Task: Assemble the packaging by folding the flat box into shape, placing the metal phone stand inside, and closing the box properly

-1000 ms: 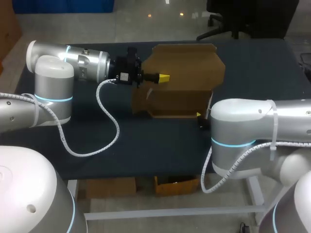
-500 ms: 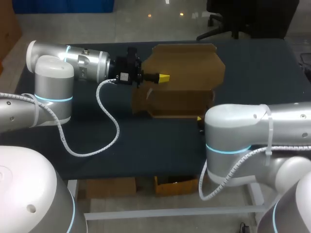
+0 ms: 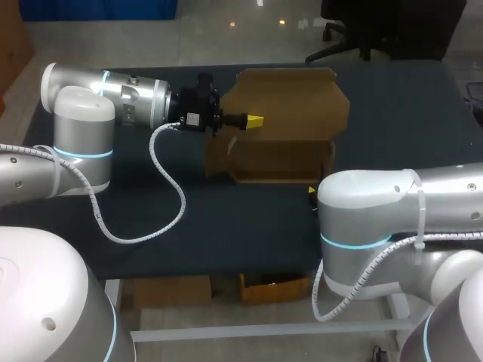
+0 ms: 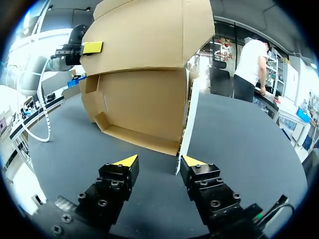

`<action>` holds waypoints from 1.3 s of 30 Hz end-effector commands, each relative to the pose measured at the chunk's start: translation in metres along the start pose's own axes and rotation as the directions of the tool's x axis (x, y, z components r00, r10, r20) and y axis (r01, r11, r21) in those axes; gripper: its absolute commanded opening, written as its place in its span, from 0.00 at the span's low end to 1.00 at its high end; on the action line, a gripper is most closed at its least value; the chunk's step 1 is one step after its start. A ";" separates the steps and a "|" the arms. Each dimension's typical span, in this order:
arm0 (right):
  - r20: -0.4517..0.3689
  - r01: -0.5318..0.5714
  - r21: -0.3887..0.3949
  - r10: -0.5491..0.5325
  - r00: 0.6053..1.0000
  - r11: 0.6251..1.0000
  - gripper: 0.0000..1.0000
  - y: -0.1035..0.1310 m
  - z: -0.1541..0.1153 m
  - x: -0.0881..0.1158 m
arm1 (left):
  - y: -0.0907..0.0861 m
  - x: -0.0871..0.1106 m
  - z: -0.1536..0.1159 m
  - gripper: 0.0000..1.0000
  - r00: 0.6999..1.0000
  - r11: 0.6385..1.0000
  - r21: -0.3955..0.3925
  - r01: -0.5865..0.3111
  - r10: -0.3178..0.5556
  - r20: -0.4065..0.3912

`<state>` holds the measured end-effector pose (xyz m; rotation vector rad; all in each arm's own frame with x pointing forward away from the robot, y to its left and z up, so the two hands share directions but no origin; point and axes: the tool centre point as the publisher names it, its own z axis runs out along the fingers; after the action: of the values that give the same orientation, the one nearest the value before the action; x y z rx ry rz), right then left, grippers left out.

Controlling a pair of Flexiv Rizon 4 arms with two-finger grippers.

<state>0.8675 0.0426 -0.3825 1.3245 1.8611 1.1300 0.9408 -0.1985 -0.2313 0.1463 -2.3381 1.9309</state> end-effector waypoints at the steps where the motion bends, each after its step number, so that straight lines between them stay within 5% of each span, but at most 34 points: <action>1: -0.022 0.004 -0.006 -0.004 1.000 1.000 0.51 -0.003 -0.005 -0.005 | 0.002 -0.001 0.000 0.00 1.000 1.000 0.000 0.000 0.000 -0.002; 39: -0.228 0.103 -0.010 -0.102 0.968 0.995 0.49 -0.004 -0.059 -0.042 | 0.002 -0.001 0.000 0.00 1.000 1.000 0.000 0.000 0.000 -0.002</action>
<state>0.8489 -0.0010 -0.3714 1.1813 1.9827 1.1517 0.9408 -0.1986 -0.2313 0.1463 -2.3381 1.9309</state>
